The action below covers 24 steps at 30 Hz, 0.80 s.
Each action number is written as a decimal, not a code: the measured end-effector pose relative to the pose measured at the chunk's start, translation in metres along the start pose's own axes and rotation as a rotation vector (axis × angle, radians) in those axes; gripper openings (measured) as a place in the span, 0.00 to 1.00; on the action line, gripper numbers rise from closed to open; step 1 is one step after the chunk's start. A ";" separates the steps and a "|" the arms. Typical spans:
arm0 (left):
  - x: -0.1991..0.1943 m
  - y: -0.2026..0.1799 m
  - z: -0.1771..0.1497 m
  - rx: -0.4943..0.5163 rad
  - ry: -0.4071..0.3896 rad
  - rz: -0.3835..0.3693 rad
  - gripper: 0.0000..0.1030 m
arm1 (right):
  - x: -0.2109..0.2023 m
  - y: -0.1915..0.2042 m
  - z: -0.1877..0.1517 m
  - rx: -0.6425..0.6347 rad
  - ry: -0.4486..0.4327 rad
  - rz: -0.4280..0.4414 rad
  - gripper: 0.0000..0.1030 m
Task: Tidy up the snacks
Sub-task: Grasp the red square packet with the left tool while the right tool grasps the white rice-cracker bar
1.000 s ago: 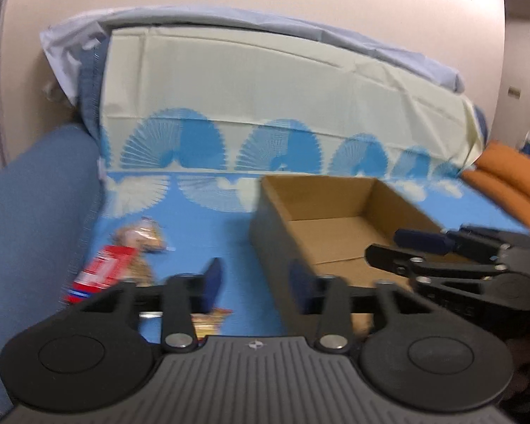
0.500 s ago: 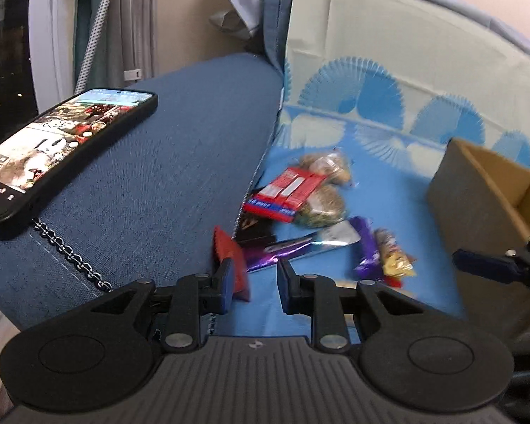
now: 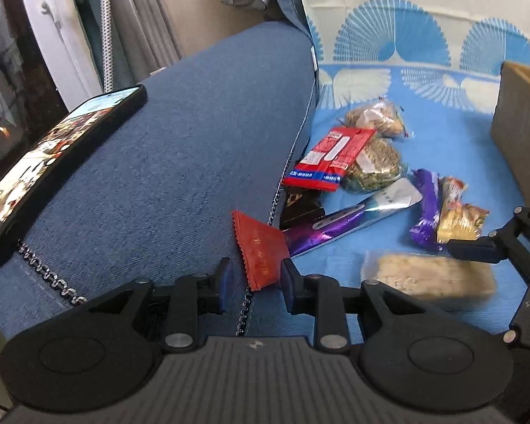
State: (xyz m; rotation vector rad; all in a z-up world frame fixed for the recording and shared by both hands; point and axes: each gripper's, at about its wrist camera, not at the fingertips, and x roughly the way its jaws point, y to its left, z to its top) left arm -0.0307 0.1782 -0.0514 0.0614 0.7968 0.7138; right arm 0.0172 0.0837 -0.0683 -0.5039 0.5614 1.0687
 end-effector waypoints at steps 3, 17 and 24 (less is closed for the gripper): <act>0.008 -0.004 0.001 0.013 0.018 0.002 0.31 | 0.004 -0.003 -0.002 0.008 0.009 0.013 0.76; 0.015 0.024 0.005 -0.150 0.036 -0.166 0.04 | -0.041 -0.001 -0.011 0.058 0.029 -0.016 0.37; -0.003 0.060 -0.003 -0.335 -0.053 -0.505 0.04 | -0.071 0.005 -0.027 0.190 0.083 -0.149 0.37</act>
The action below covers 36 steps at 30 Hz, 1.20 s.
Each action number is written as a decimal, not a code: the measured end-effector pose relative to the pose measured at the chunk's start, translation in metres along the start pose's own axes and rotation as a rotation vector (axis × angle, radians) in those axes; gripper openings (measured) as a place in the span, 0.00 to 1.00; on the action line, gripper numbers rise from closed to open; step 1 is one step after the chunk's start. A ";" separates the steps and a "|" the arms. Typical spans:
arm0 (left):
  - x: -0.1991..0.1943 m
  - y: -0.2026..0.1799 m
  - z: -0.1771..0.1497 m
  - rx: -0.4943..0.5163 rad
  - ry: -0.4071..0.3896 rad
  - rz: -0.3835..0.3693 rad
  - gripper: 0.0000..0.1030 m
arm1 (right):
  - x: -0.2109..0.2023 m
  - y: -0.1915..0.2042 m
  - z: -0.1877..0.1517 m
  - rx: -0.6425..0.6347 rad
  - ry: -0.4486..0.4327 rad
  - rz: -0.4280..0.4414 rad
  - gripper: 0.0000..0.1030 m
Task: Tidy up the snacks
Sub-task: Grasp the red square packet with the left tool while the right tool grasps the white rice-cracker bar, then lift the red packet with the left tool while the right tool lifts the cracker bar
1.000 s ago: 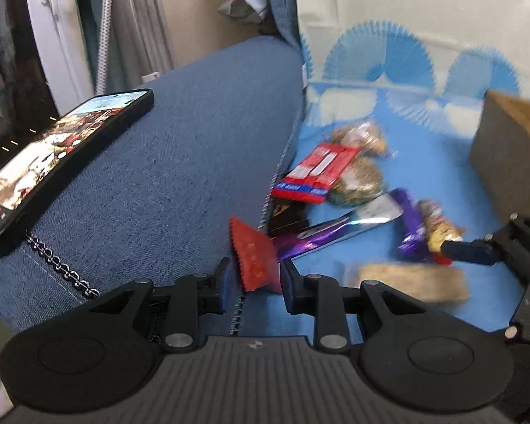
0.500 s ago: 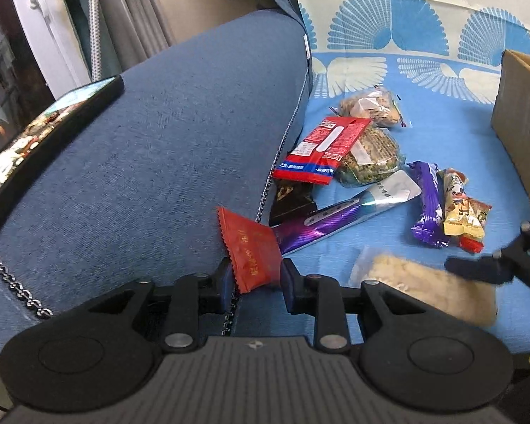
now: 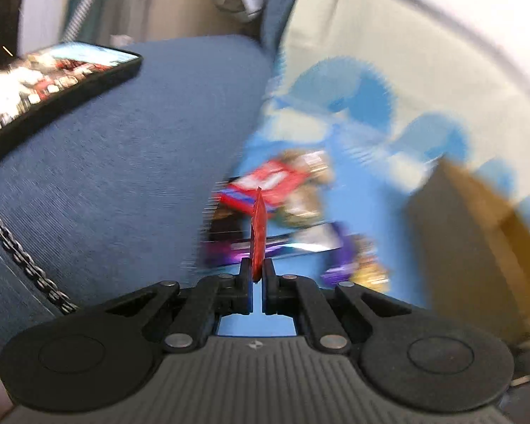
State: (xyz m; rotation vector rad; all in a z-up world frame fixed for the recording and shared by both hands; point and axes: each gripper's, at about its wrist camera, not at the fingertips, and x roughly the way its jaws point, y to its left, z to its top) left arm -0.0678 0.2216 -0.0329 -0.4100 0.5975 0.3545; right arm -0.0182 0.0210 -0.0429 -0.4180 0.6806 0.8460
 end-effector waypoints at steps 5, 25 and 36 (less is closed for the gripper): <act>0.005 0.007 -0.003 -0.067 0.116 -0.240 0.05 | -0.011 0.008 -0.010 0.021 0.039 -0.051 0.37; 0.051 -0.038 -0.013 0.152 0.289 -0.060 0.75 | -0.005 0.001 -0.018 0.105 0.068 0.001 0.63; 0.089 -0.068 -0.024 0.297 0.306 0.043 0.82 | 0.008 -0.002 -0.021 0.126 0.105 0.019 0.63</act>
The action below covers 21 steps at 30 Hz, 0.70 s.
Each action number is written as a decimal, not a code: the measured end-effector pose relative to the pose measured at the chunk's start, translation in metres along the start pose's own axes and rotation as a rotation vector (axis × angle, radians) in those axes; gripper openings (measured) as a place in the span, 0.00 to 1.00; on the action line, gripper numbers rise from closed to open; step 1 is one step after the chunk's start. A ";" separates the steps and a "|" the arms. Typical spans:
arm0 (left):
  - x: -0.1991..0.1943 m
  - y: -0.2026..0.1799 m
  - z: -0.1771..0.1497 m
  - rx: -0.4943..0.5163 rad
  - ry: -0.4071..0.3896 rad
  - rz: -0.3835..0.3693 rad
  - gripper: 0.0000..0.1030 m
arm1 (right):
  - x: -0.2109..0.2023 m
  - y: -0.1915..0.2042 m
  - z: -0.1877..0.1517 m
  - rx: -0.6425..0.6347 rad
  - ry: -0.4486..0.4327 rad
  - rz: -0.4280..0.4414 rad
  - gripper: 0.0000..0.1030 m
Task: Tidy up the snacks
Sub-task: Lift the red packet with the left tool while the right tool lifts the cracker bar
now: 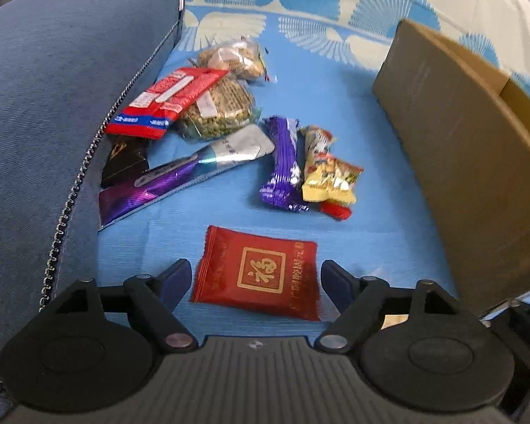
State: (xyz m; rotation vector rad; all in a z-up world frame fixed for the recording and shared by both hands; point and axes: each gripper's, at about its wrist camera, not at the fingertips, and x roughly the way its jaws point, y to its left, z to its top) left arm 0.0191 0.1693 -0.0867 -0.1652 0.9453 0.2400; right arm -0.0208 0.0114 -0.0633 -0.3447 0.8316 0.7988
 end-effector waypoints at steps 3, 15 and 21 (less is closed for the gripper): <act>0.004 -0.005 0.000 0.025 0.002 0.028 0.84 | 0.003 -0.001 -0.001 0.002 0.008 -0.003 0.63; 0.008 -0.010 -0.001 0.067 0.005 0.058 0.83 | 0.005 -0.004 -0.001 0.022 0.007 0.004 0.54; 0.002 -0.013 -0.002 0.077 -0.034 0.054 0.66 | 0.002 0.001 -0.003 -0.011 -0.010 0.025 0.37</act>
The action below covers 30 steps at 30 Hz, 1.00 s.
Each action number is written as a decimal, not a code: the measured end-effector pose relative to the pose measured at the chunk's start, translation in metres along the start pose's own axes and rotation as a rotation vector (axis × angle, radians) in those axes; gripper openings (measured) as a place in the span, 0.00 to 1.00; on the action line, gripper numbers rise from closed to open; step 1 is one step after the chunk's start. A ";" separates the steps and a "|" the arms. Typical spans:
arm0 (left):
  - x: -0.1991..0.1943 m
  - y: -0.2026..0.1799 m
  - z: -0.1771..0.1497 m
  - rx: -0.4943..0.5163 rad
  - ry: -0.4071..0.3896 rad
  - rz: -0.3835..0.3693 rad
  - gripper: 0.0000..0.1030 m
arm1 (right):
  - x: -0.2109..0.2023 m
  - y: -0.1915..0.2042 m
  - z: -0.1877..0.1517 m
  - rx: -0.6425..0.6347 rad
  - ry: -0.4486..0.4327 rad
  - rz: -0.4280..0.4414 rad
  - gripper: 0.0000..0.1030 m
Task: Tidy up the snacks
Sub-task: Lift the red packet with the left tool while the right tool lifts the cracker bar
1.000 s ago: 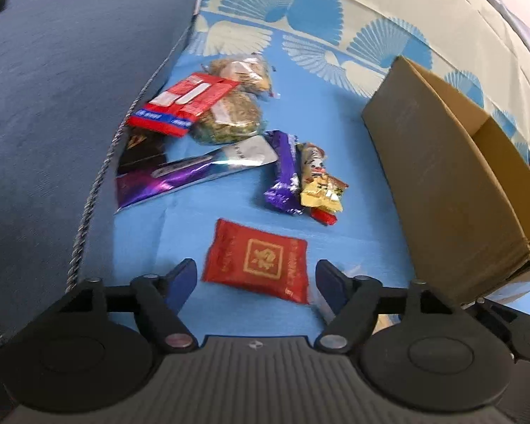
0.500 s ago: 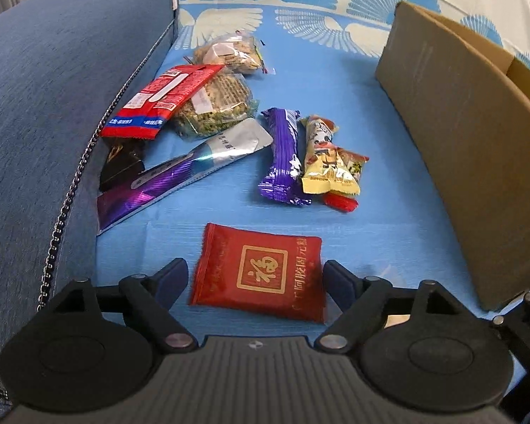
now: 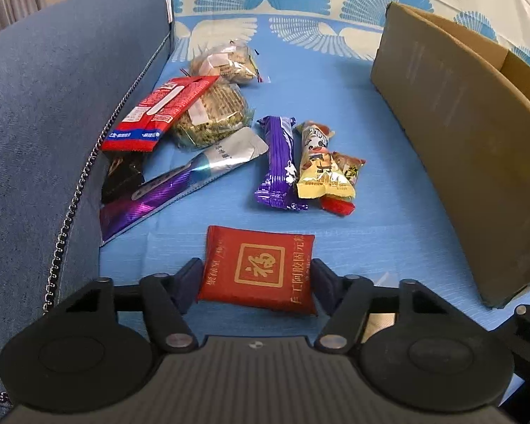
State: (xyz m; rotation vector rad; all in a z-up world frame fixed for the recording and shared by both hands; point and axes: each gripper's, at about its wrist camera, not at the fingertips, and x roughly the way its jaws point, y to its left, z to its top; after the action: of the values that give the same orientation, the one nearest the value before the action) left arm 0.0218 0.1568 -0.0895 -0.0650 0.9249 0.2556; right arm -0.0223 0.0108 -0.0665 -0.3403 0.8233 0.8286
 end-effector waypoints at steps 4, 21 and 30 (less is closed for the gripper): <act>-0.004 0.008 0.001 -0.043 -0.023 -0.005 0.63 | -0.003 0.000 -0.001 -0.007 -0.017 -0.012 0.37; -0.061 0.041 -0.003 -0.219 -0.290 -0.106 0.63 | -0.045 -0.004 0.006 0.017 -0.171 -0.055 0.37; -0.076 0.053 -0.007 -0.279 -0.375 -0.110 0.63 | -0.076 -0.007 0.009 0.044 -0.270 -0.067 0.37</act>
State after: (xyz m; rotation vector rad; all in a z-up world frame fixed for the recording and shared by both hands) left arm -0.0400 0.1923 -0.0300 -0.3142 0.5070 0.2820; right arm -0.0429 -0.0279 -0.0036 -0.2100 0.5739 0.7731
